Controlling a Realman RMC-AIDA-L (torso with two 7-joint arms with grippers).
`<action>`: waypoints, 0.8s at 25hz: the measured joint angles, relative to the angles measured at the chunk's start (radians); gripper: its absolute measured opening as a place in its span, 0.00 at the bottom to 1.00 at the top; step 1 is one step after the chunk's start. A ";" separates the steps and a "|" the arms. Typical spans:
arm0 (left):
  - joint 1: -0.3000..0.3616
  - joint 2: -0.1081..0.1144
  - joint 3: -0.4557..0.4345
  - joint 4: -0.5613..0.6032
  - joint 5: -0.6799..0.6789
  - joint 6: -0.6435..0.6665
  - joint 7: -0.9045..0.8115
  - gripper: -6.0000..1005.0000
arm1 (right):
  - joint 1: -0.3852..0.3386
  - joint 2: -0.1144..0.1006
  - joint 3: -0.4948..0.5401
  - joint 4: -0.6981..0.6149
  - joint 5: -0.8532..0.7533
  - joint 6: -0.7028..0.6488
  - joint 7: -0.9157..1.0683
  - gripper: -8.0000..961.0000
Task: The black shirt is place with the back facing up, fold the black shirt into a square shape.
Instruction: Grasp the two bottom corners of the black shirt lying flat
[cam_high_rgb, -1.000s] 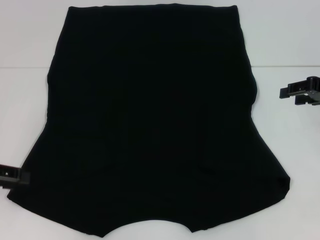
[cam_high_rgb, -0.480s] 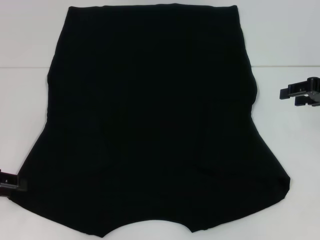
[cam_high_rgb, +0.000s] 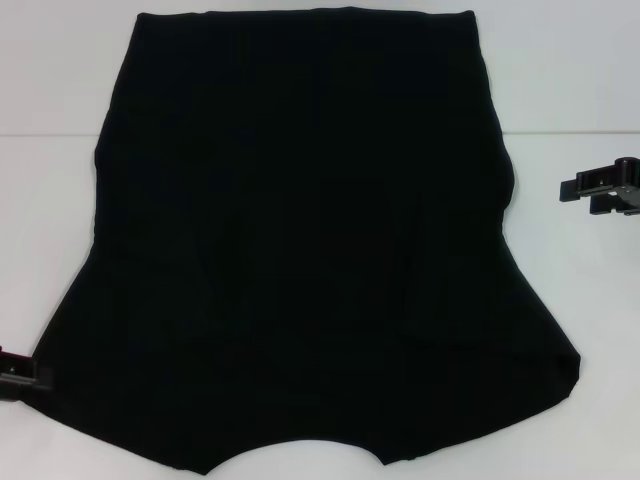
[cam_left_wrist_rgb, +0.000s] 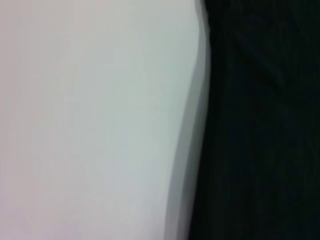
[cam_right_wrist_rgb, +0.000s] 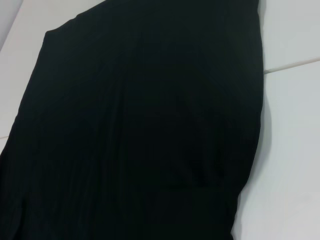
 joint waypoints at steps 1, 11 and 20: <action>-0.002 -0.004 0.000 0.000 0.000 0.000 0.001 0.55 | 0.000 0.000 0.000 0.000 0.000 0.000 0.000 0.62; -0.038 -0.018 0.003 -0.029 -0.001 -0.001 0.009 0.55 | -0.006 0.000 0.000 0.000 0.000 -0.008 0.000 0.62; -0.015 -0.001 -0.010 0.010 0.001 -0.003 -0.003 0.55 | -0.012 -0.005 0.015 0.000 0.000 -0.015 0.000 0.62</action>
